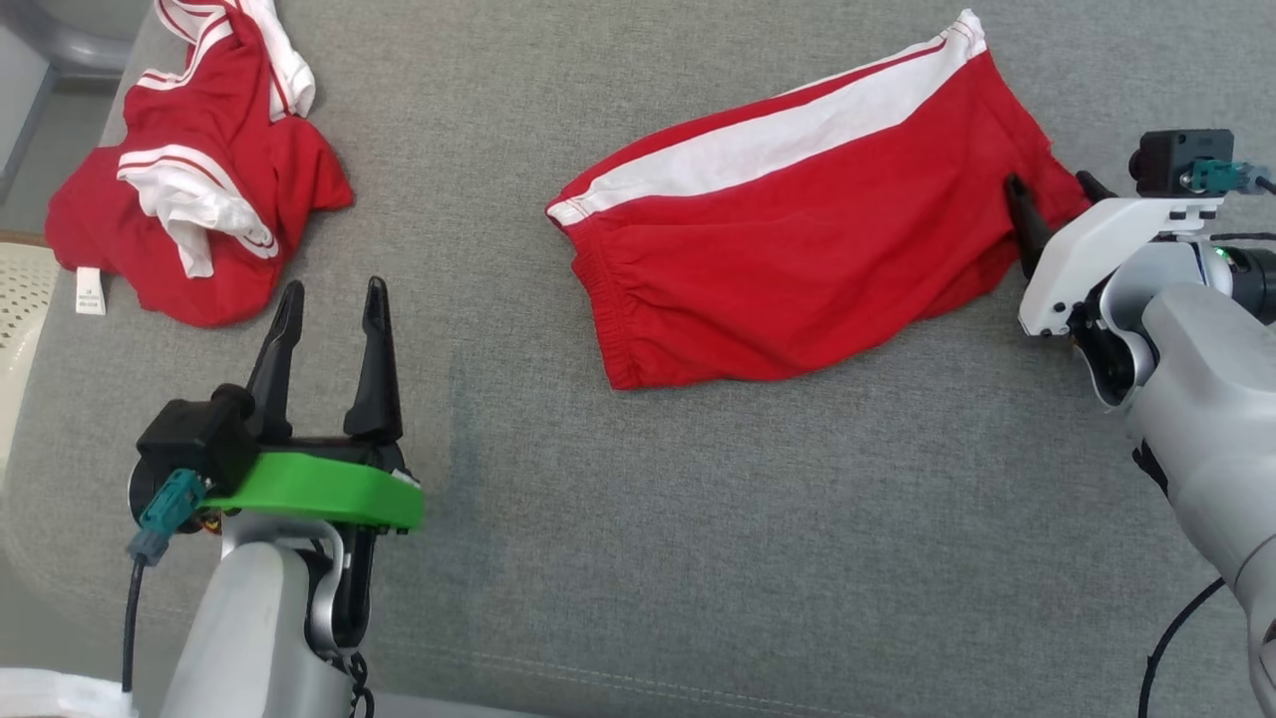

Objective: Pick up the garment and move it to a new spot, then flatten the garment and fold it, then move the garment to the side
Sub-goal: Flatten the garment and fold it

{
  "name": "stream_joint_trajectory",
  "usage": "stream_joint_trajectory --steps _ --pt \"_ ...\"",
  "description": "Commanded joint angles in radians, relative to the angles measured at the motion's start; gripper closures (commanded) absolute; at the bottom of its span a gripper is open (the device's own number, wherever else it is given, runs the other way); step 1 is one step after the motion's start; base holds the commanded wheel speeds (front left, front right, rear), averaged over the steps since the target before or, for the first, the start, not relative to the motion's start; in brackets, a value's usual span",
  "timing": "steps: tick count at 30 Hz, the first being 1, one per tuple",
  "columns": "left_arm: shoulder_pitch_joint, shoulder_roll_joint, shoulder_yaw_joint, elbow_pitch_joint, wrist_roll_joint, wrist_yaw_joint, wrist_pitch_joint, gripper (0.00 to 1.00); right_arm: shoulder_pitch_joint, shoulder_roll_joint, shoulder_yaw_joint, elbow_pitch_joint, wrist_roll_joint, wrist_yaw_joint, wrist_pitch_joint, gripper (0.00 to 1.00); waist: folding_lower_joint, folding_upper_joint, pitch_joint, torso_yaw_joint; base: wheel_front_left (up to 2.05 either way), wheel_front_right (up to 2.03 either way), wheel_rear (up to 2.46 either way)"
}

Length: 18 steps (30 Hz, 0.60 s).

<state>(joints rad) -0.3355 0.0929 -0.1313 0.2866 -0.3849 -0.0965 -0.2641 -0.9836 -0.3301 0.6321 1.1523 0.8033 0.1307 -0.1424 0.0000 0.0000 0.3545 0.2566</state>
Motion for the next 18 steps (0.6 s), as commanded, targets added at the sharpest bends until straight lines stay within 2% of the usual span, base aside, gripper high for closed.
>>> stream_joint_trajectory --steps 1,2,4,5,11,18 --pt "0.028 -0.006 0.014 -0.014 0.023 -0.005 0.000 0.00 0.018 0.001 0.006 0.006 0.015 0.000 0.008 0.00 0.0000 0.0000 0.003 0.010 0.00 0.00 0.00" --pt "0.038 -0.011 0.023 -0.021 0.036 -0.008 0.000 0.00 0.022 0.004 0.009 0.007 0.021 0.000 0.011 0.26 0.0000 0.0000 0.004 0.012 0.00 0.00 0.00" --pt "0.059 -0.020 0.038 -0.033 0.065 -0.013 0.000 0.00 0.035 0.011 0.017 0.008 0.037 0.000 0.026 0.95 0.0000 0.0000 0.003 0.015 0.00 0.00 0.00" --pt "0.066 -0.023 0.043 -0.035 0.070 -0.016 0.000 0.00 0.040 0.013 0.018 0.008 0.045 0.000 0.030 1.00 0.0000 0.0000 0.002 0.015 0.00 0.00 0.00" --pt "0.095 -0.035 0.074 -0.045 0.117 -0.024 0.000 0.00 0.057 0.009 0.012 -0.010 0.098 0.000 -0.016 1.00 0.0000 0.0000 -0.031 -0.011 0.00 0.00 0.00" --pt "0.124 -0.039 0.100 -0.049 0.138 -0.031 0.000 0.00 0.137 -0.034 0.018 -0.059 0.159 0.000 -0.077 1.00 0.0000 0.0000 -0.086 -0.086 0.00 0.00 0.00"
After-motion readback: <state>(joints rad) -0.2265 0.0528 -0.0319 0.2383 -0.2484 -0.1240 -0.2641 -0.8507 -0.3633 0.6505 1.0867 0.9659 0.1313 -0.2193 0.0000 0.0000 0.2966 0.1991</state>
